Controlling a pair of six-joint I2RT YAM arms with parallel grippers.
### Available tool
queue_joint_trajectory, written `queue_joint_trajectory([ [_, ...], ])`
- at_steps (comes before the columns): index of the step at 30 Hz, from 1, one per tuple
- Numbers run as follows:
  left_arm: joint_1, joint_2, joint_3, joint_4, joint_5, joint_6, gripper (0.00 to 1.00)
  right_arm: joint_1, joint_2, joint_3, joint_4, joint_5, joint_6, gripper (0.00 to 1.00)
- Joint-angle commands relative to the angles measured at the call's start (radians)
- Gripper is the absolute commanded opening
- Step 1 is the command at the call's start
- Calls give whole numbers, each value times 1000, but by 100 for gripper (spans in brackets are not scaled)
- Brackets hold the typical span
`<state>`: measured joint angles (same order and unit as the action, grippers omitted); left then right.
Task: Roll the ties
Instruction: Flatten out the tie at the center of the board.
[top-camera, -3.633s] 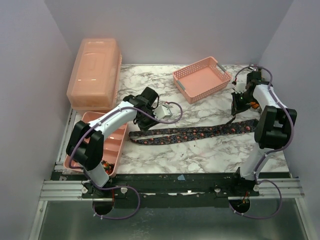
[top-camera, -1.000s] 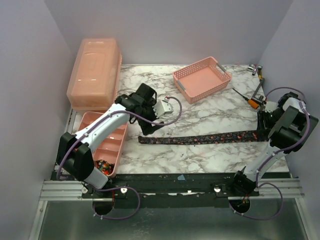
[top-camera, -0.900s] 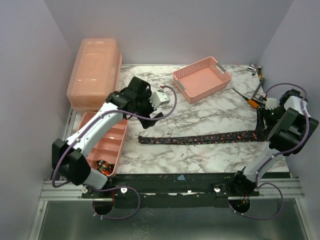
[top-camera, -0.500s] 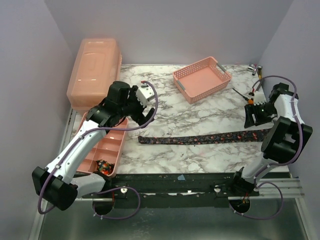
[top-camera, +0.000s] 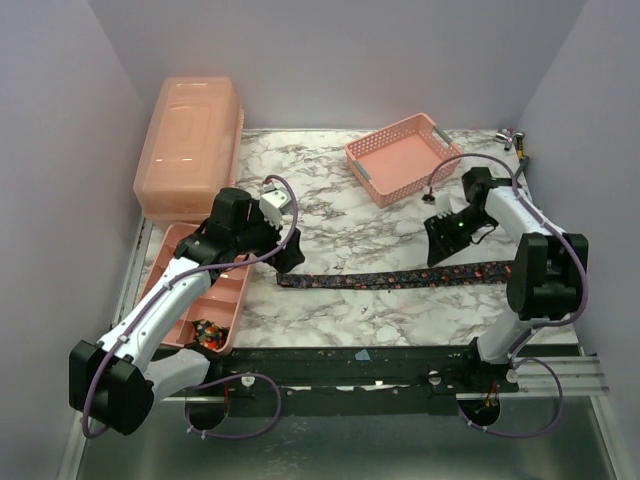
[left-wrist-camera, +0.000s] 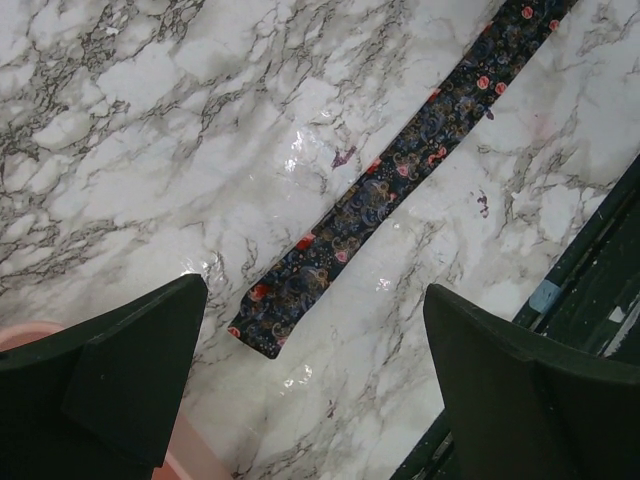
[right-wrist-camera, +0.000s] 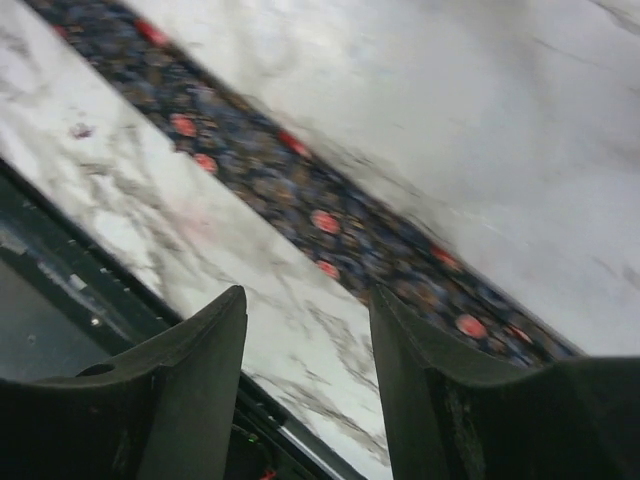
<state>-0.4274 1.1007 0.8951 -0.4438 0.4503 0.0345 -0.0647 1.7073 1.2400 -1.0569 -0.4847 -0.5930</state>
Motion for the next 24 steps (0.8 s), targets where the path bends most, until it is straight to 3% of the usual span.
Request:
queue_joint_trajectory([
  [1, 27, -31, -5, 3, 103, -62, 99, 138, 18, -21, -22, -162, 43, 53],
  [7, 30, -54, -24, -59, 80, 2, 98, 272, 118, -23, 101, -207, 165, 44],
  [13, 40, -52, -4, -151, 69, 60, 98, 272, 199, -33, 109, -172, 156, 36],
  [24, 54, -51, -42, -109, 96, 42, 98, 254, 150, -62, 80, -24, 133, 35],
])
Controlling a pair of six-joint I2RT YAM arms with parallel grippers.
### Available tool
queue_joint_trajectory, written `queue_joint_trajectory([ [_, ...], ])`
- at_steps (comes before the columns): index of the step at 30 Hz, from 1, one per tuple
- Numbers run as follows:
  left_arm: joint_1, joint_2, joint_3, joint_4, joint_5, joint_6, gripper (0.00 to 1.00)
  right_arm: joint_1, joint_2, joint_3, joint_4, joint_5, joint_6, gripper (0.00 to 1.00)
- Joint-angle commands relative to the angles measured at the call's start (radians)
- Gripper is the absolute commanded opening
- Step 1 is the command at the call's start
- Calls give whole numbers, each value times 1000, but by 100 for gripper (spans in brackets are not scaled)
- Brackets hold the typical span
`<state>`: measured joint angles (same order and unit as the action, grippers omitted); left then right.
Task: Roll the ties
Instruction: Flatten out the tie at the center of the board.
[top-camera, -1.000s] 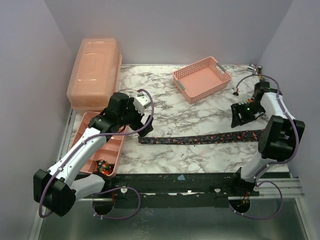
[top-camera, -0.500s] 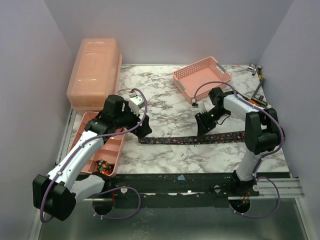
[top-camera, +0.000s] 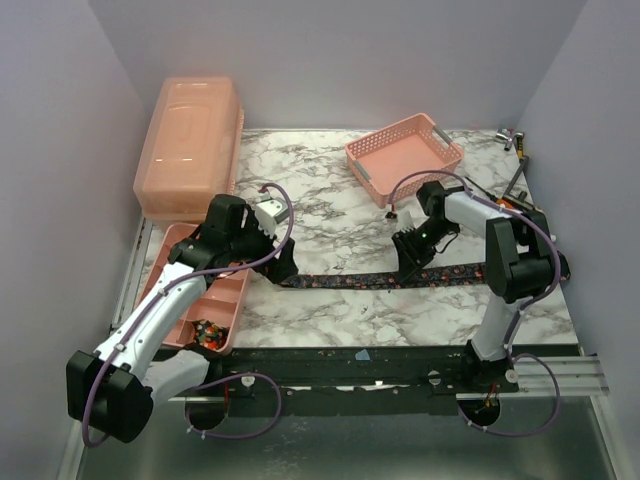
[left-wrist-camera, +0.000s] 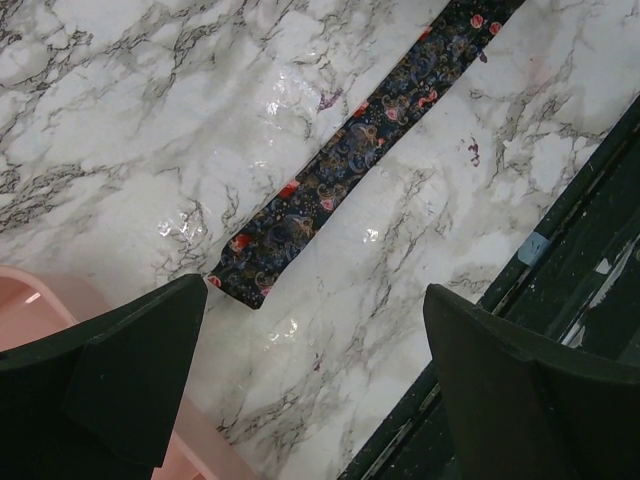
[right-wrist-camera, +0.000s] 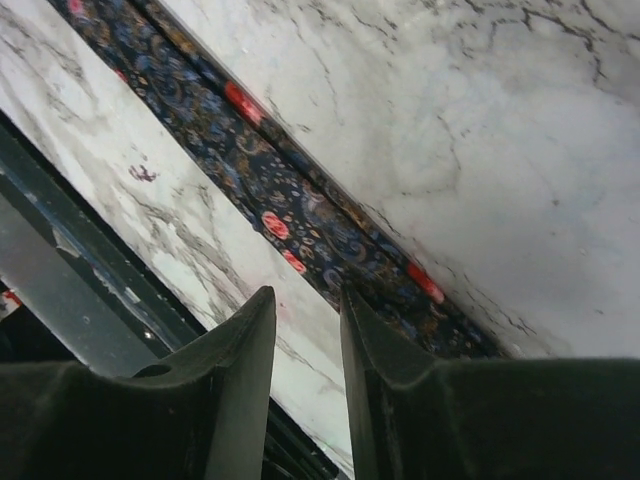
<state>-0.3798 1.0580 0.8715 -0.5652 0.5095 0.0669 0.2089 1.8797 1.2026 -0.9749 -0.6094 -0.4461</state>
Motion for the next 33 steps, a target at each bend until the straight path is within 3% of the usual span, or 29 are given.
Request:
queue_joint_trajectory([
  [1, 6, -3, -19, 17, 47, 7, 98, -33, -13, -33, 12, 128, -17, 34],
  [17, 6, 59, -79, 158, 167, -136, 99, -367, 93, -3, -8, 335, -228, 32],
  [25, 6, 96, -88, 215, 163, -193, 97, -509, 153, 130, 14, 399, -202, 31],
  [33, 6, 118, -72, 236, 198, -226, 86, -522, 74, 236, -131, 289, -255, 39],
])
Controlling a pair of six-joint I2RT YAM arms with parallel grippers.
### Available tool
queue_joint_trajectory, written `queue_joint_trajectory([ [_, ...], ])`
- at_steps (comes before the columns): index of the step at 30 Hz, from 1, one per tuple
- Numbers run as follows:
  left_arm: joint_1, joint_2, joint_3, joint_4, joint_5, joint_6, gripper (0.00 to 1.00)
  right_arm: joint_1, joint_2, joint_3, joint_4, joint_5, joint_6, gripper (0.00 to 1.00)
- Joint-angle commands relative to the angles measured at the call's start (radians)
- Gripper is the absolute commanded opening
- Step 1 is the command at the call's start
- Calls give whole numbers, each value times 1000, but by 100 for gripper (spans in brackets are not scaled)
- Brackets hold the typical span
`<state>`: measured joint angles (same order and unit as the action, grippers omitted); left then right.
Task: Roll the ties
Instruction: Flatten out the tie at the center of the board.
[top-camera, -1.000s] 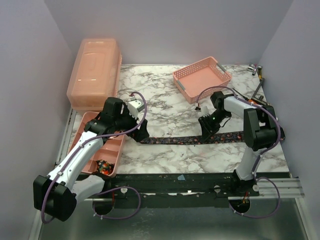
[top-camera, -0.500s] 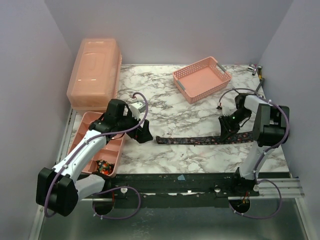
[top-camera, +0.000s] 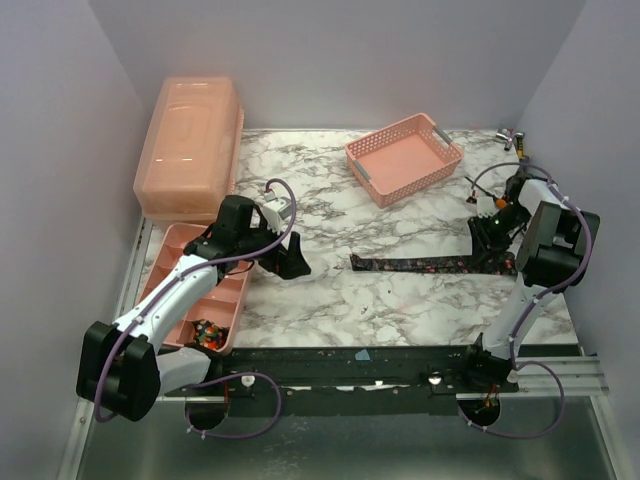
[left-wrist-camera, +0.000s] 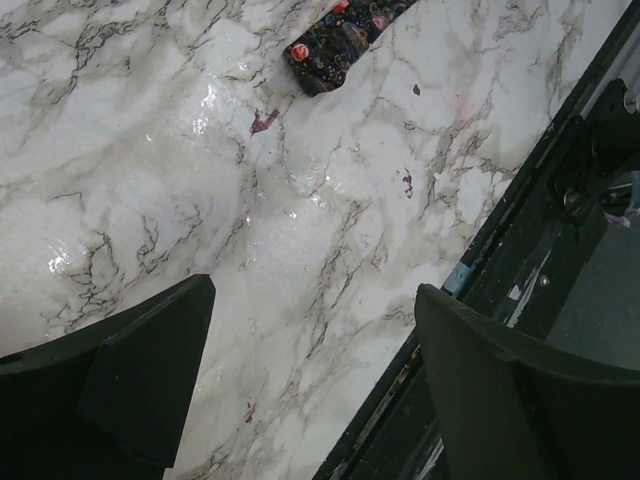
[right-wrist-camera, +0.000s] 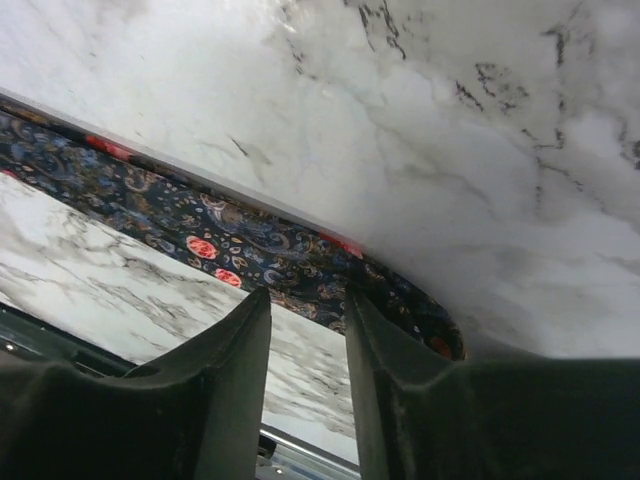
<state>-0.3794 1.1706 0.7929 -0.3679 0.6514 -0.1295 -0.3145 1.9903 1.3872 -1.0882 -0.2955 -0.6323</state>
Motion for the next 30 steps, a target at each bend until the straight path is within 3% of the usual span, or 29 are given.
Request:
queue_joint_trajectory([
  [1, 6, 6, 10, 46, 66, -33, 84, 1, -57, 73, -50, -62, -82, 41],
  [6, -27, 8, 77, 26, 91, 2, 79, 2, -161, 201, -180, -252, -108, 54],
  [11, -109, 63, 196, -2, 126, -5, 86, 15, -205, 357, -208, -420, -67, 71],
  [13, -145, 109, 223, 33, 151, -38, 87, 18, -209, 415, -181, -495, 3, 83],
  [15, -176, 171, 241, 94, 184, -91, 89, 18, -214, 423, -66, -542, 177, 99],
  [18, -232, 305, 309, 112, 232, -125, 90, 18, -181, 414, 72, -447, 350, 100],
  [23, -271, 498, 421, 178, 291, -212, 90, 8, -23, 539, -222, -519, 188, 100],
  [30, -293, 681, 445, 332, 345, -391, 86, 28, -164, 249, -102, -518, 256, 100],
])
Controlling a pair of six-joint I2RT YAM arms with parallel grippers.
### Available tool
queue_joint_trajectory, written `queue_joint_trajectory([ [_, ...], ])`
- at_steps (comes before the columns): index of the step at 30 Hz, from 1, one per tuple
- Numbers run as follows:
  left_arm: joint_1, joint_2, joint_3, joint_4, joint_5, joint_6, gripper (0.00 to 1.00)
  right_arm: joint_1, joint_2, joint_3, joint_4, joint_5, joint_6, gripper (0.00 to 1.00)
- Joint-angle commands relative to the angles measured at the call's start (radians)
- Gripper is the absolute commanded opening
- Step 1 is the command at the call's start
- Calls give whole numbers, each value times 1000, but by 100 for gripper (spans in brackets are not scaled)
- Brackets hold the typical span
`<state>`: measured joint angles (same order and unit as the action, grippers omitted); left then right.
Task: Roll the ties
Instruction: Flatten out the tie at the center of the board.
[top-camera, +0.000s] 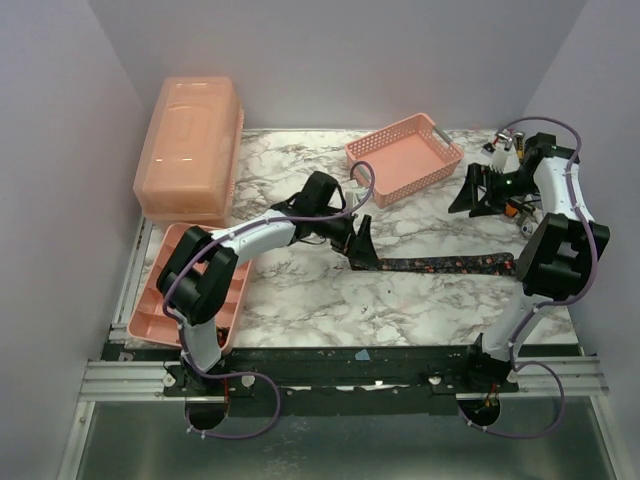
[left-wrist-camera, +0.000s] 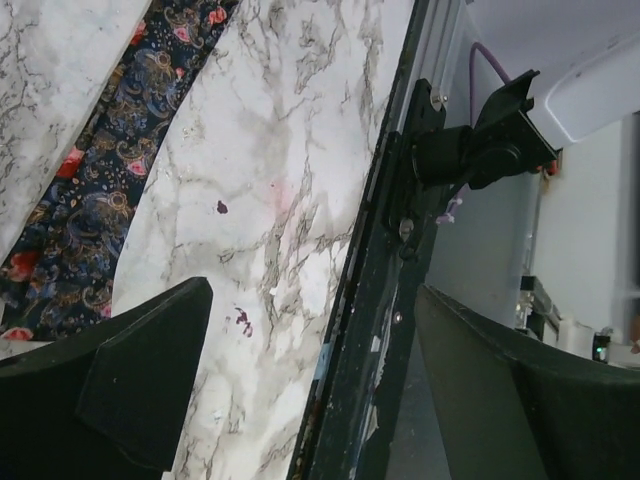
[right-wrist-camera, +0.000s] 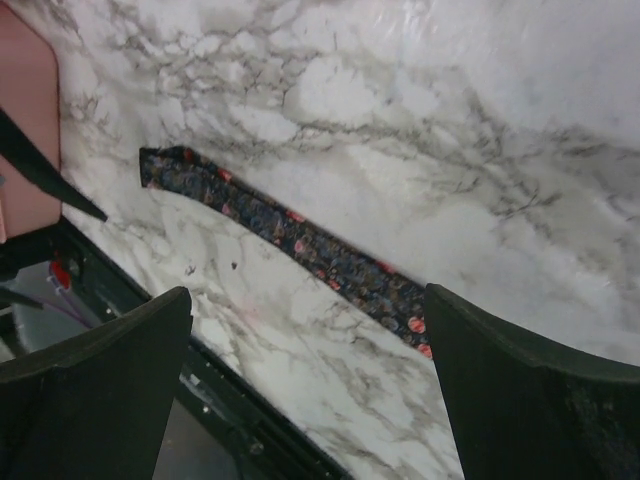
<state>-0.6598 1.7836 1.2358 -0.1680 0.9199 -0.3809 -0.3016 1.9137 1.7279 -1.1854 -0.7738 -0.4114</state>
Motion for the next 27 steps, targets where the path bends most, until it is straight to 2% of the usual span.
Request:
queue_joint_trajectory([
  [1, -10, 86, 1, 143, 72, -146, 86, 19, -92, -107, -9, -46, 37, 100],
  [8, 55, 221, 3, 163, 64, -184, 84, 26, -95, -180, -15, -41, 59, 100],
  [18, 155, 331, -51, 130, 47, -121, 81, 37, -77, -187, -57, -19, 8, 100],
  [21, 156, 306, -55, 143, 87, -92, 81, 48, -85, -196, -64, -24, -15, 100],
  [24, 140, 214, -85, 196, 146, -82, 81, 64, -103, -205, -48, -25, -34, 98],
  [27, 132, 110, -101, 181, 138, -34, 81, 106, -137, -225, 8, 13, -52, 94],
])
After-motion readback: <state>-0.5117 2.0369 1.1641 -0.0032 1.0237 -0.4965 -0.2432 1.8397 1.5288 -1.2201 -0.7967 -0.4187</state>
